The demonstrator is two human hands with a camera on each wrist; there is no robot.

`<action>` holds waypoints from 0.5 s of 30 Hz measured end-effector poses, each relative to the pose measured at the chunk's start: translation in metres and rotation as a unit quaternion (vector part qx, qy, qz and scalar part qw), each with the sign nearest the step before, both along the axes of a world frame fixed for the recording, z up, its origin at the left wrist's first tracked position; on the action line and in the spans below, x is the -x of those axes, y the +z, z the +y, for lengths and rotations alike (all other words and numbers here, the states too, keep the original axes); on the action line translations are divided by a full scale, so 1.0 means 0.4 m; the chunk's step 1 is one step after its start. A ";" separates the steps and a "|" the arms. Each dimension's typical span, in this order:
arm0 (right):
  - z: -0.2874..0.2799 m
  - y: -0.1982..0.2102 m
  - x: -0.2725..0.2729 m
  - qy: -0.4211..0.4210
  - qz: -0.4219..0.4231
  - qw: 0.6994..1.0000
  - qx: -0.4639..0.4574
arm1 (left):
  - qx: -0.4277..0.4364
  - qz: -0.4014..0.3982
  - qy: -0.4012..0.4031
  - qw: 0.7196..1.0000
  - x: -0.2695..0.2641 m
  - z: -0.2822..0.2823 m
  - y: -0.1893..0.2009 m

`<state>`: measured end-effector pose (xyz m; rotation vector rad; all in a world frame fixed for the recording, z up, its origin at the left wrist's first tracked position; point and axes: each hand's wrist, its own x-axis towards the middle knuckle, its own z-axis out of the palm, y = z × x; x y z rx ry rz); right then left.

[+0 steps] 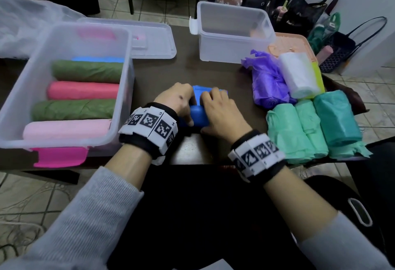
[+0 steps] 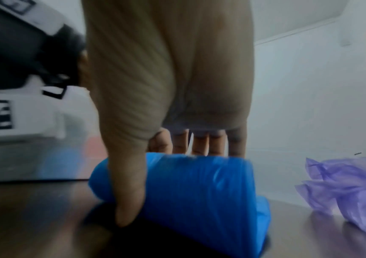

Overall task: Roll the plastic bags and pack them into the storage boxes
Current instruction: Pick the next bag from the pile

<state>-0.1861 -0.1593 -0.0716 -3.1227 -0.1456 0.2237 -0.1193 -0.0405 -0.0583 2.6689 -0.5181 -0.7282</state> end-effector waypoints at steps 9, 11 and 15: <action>-0.021 -0.013 0.031 -0.002 0.065 0.994 -0.088 | 0.001 0.024 -0.014 1.000 0.006 0.007 0.001; -0.030 -0.005 0.005 0.000 0.097 0.990 -0.101 | 0.035 -0.020 -0.003 0.999 0.012 0.008 0.002; -0.048 0.024 -0.046 0.016 0.159 0.983 -0.094 | 0.065 -0.039 -0.004 0.997 0.026 0.005 -0.007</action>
